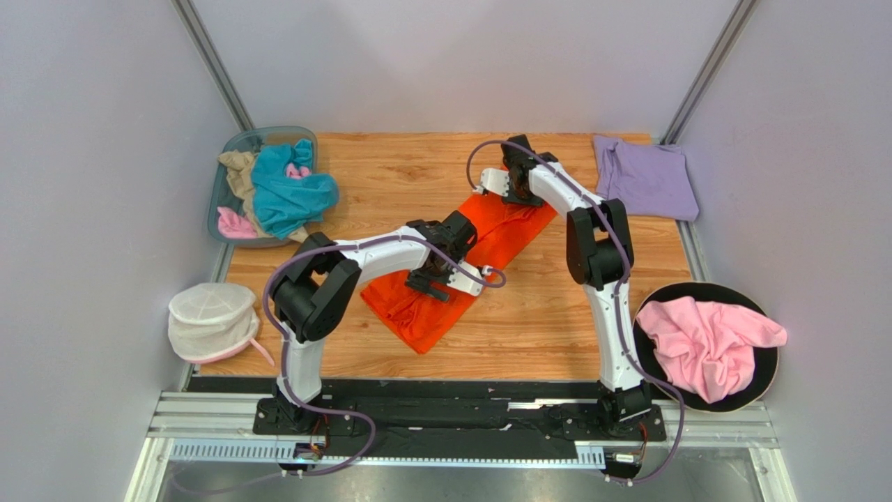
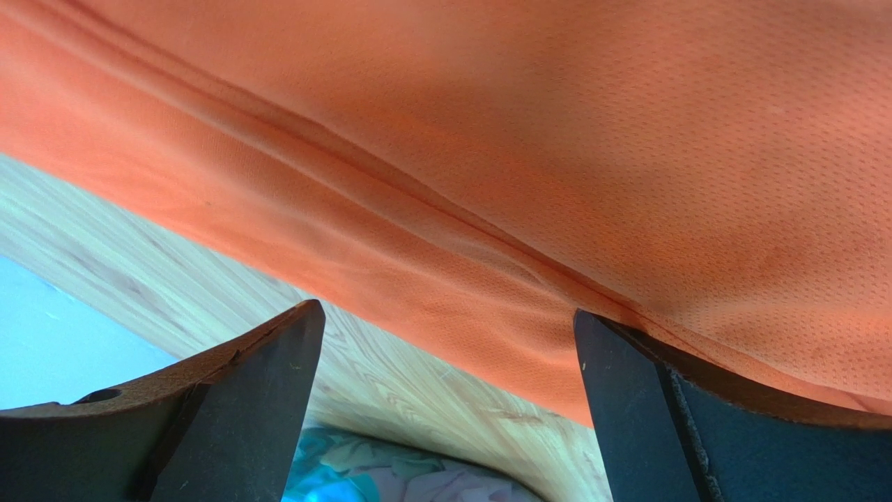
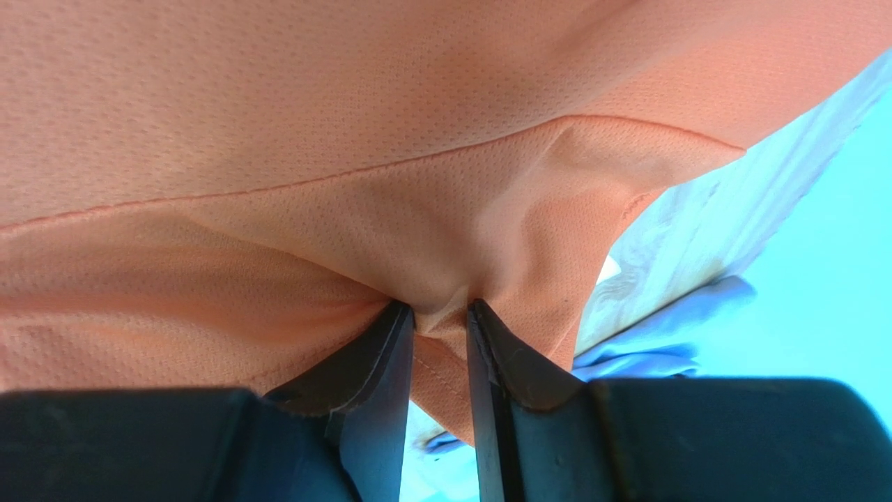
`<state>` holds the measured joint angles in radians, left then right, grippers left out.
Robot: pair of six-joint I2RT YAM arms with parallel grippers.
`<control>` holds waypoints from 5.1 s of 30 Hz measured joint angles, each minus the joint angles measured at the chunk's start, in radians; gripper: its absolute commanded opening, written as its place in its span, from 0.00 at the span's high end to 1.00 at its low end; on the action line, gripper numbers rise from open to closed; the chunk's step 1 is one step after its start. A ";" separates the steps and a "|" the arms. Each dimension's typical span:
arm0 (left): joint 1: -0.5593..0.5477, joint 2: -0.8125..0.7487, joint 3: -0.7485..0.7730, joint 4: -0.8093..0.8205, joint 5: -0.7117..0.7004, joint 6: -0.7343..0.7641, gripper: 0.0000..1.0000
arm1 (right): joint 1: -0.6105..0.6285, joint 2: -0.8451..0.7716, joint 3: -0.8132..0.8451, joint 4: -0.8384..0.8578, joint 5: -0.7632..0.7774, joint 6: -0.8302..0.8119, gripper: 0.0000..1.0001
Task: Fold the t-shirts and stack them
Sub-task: Fold the tshirt
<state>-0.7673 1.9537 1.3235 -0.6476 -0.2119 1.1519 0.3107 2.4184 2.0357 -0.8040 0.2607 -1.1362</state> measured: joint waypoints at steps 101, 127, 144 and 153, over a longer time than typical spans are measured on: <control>-0.183 -0.832 -0.365 0.053 0.153 -0.535 0.01 | 0.240 -1.318 -1.175 0.116 -0.063 0.388 0.10; -0.055 -0.256 -0.185 -0.094 0.738 -0.689 0.03 | 0.751 -1.427 -1.383 0.027 -0.031 0.490 0.19; -0.126 -0.174 -0.196 -0.040 0.640 -0.717 0.04 | 0.788 -1.427 -1.418 0.066 0.021 0.502 0.19; -0.144 -0.172 -0.197 0.005 0.553 -0.773 0.08 | 0.789 -1.436 -1.418 0.066 0.036 0.504 0.20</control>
<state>-0.9115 1.7817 1.1263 -0.6422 0.3408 0.3786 1.0992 0.9825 0.6178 -0.7383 0.2966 -0.6323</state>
